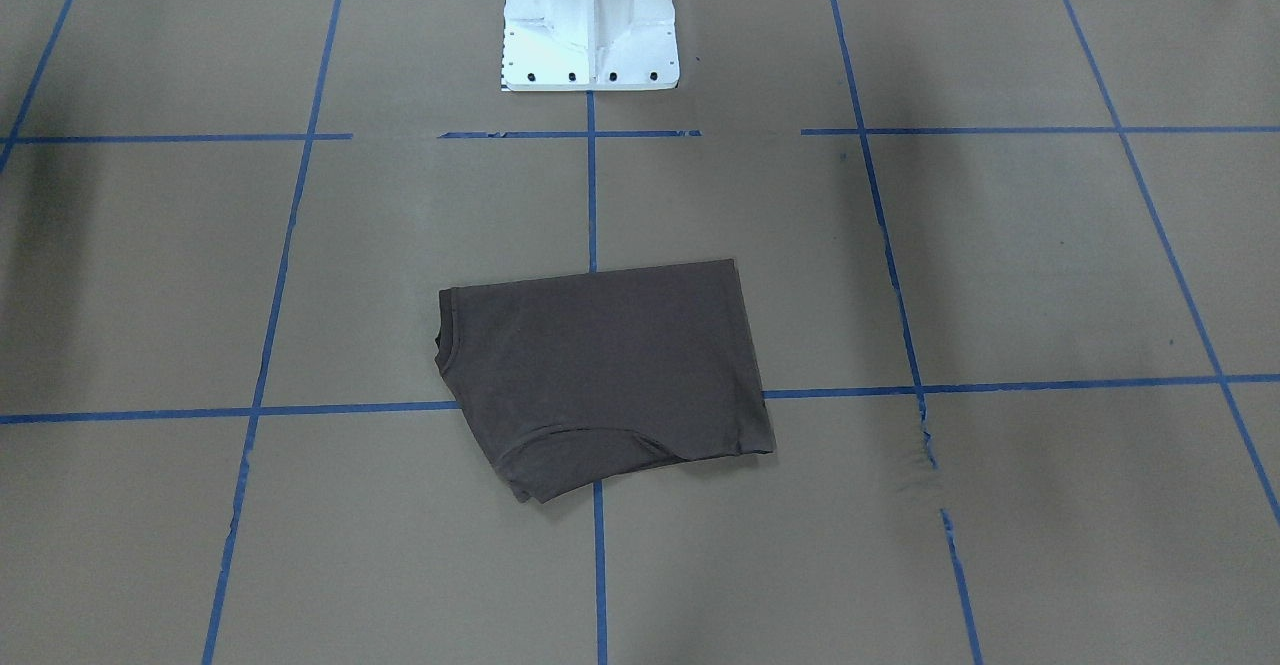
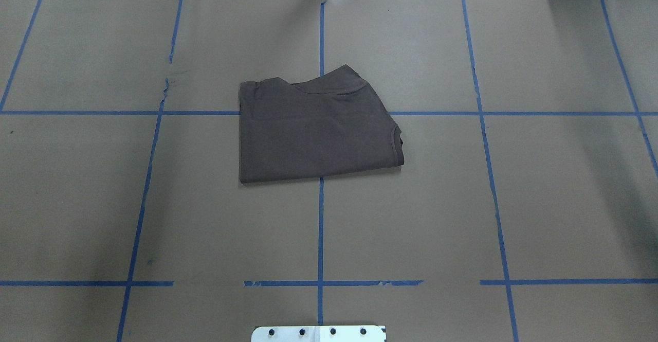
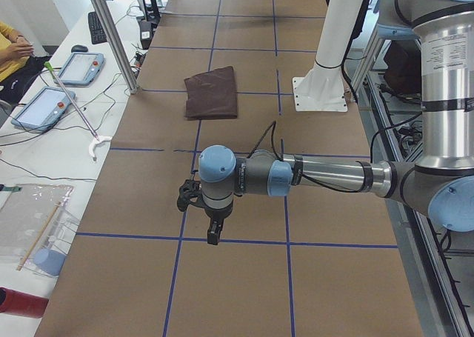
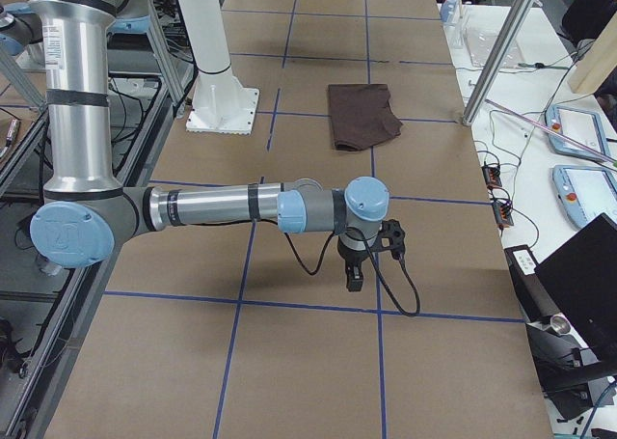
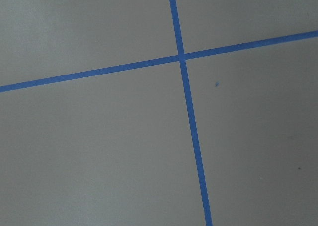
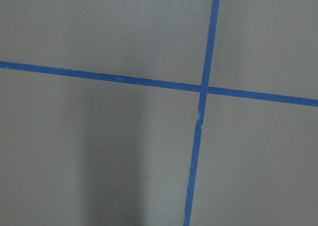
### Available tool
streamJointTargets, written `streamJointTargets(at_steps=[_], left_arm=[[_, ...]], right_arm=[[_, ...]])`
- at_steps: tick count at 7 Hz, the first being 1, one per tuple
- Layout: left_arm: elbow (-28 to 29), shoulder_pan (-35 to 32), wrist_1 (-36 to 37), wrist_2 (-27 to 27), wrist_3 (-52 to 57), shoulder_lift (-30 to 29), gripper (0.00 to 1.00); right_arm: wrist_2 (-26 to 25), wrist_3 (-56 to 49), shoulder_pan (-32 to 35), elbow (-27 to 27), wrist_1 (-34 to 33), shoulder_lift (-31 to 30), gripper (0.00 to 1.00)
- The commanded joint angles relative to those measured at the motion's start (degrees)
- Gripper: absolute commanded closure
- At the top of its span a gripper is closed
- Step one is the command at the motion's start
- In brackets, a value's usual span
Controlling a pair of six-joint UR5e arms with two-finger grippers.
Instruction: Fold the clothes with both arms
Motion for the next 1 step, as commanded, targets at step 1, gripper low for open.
streamJointTargets(at_steps=[1], left_arm=[[-0.61,0.02,0.12,-0.01,0.00,-0.51,0.00]], right_arm=[[0.00,0.00,0.00,-0.10,-0.02,0.00,0.00]])
